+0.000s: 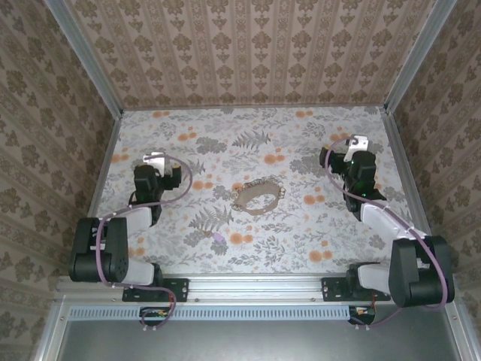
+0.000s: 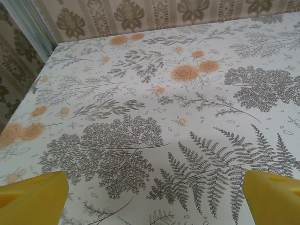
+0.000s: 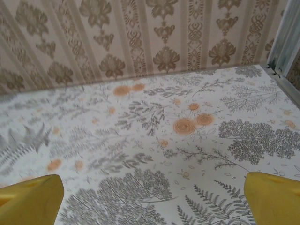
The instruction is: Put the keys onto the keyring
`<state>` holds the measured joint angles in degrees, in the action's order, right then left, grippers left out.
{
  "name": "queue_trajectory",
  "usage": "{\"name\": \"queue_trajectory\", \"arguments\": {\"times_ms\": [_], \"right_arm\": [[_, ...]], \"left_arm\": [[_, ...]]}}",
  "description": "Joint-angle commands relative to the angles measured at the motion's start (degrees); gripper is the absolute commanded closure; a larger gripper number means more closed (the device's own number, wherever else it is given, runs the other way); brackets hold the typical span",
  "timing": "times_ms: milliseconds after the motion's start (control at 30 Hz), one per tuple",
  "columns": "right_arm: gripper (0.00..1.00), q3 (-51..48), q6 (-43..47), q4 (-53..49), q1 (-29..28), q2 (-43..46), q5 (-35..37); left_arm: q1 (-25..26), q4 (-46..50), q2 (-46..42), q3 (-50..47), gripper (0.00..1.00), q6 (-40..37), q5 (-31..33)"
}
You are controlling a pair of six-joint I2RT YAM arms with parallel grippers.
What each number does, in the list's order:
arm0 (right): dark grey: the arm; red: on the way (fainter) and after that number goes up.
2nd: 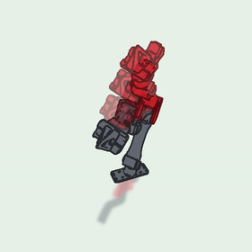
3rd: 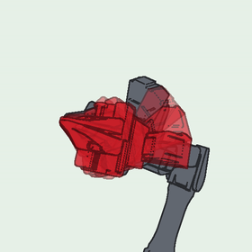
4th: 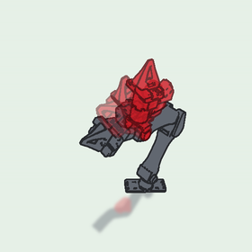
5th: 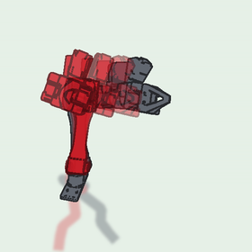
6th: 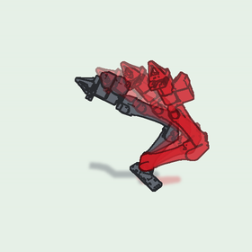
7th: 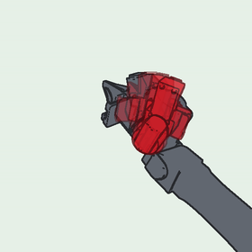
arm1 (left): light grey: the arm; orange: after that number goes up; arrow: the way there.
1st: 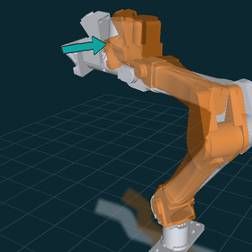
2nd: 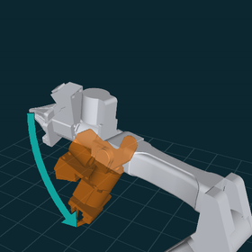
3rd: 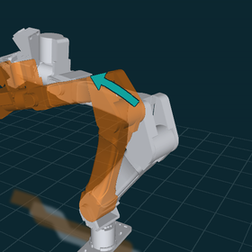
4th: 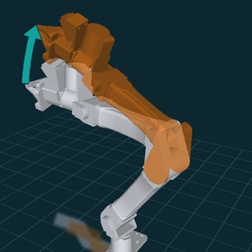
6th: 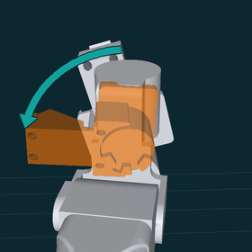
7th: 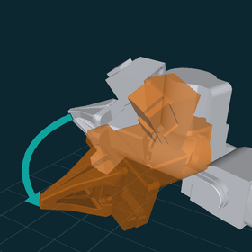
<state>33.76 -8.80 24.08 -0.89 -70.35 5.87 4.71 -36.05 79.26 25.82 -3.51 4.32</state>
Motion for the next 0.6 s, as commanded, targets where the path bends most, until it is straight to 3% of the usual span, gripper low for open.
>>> {"name": "queue_trajectory", "arguments": {"times_ms": [0,267,567], "right_arm": [[0.00,3.2,-7.4,-12.7,0.4,1.4,0.9],[0.01,4.7,-14.8,-15.7,-0.1,-0.4,-14.6],[0.19,9.4,-19.3,-27.9,-3.9,-6.0,-25.4]], "left_arm": [[1.5,10.5,-3.7,3.9,0.03,1.5,5.0],[6.3,31.5,-11.1,13.1,0.03,12.4,7.7],[15.3,42.5,-13.4,17.6,0.07,21.0,2.1]]}}
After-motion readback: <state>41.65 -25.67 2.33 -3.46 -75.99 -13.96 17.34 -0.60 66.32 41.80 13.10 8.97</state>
